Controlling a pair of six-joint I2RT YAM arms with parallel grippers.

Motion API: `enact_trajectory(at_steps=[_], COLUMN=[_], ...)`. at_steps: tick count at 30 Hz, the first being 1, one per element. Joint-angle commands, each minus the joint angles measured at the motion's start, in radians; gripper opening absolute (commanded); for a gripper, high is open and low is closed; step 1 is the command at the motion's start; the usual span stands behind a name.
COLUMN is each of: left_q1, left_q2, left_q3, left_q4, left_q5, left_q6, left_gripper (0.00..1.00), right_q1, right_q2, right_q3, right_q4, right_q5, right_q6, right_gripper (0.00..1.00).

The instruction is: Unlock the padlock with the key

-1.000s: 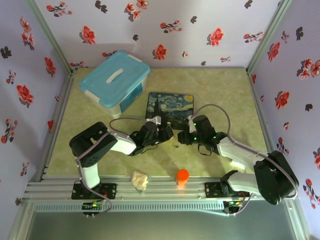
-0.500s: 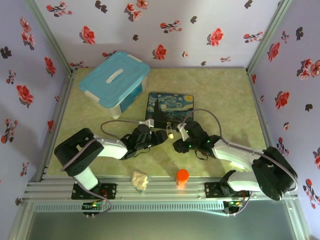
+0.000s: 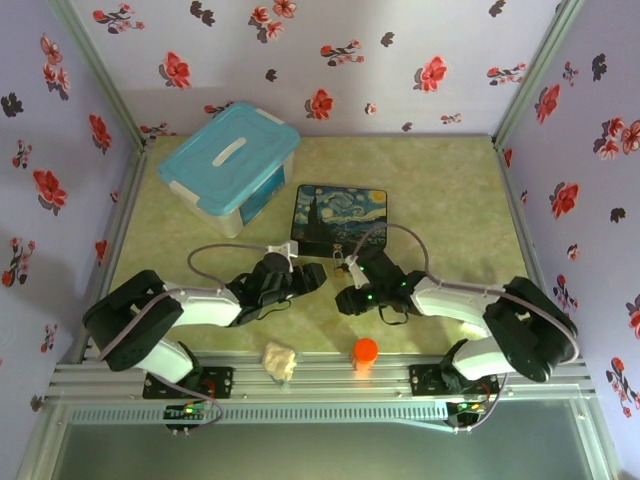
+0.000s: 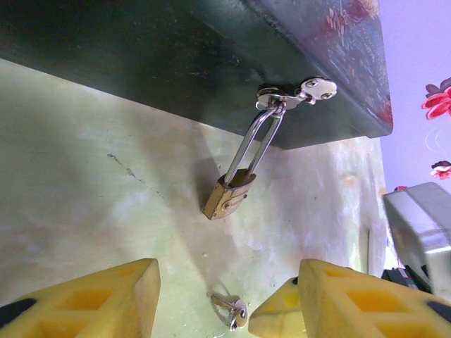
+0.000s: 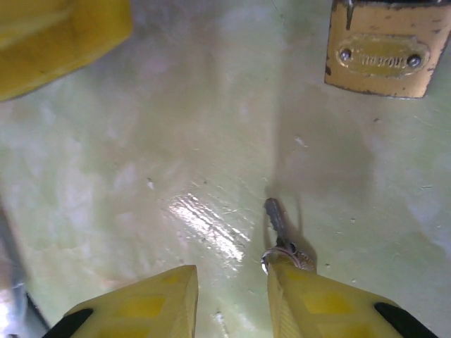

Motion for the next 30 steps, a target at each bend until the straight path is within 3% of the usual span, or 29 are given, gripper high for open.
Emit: enact_trajectory(at_steps=[1, 7, 14, 21, 25, 28, 30], left_q1=[0.005, 0.005, 0.005, 0.005, 0.005, 0.005, 0.005], left_q2=[-0.048, -0.075, -0.094, -0.085, -0.072, -0.071, -0.076], left_q3=[-0.002, -0.022, -0.044, -0.051, -0.056, -0.061, -0.065], left_q4=[-0.019, -0.036, -0.033, -0.024, -0.003, 0.004, -0.005], left_q5=[-0.022, -0.042, -0.048, -0.052, -0.052, -0.052, -0.054], left_q6=[0.031, 0.036, 0.024, 0.019, 0.01, 0.005, 0.005], left_gripper=[0.54, 0.52, 0.51, 0.52, 0.51, 0.51, 0.51], right_q1=[0.004, 0.036, 0.102, 0.169, 0.194, 0.21, 0.211], right_q2=[-0.076, 0.023, 0.107, 0.15, 0.181, 0.217, 0.215], right_q3=[-0.029, 0.115, 0.152, 0.179, 0.187, 0.193, 0.176], right_q4=[0.079, -0.2, -0.222, -0.303, -0.312, -0.298, -0.266], right_q5=[0.018, 0.283, 0.318, 0.391, 0.435, 0.428, 0.428], right_q6=[0.074, 0.066, 0.033, 0.005, -0.011, -0.009, -0.001], right_gripper=[0.31, 0.35, 0.37, 0.33, 0.27, 0.11, 0.07])
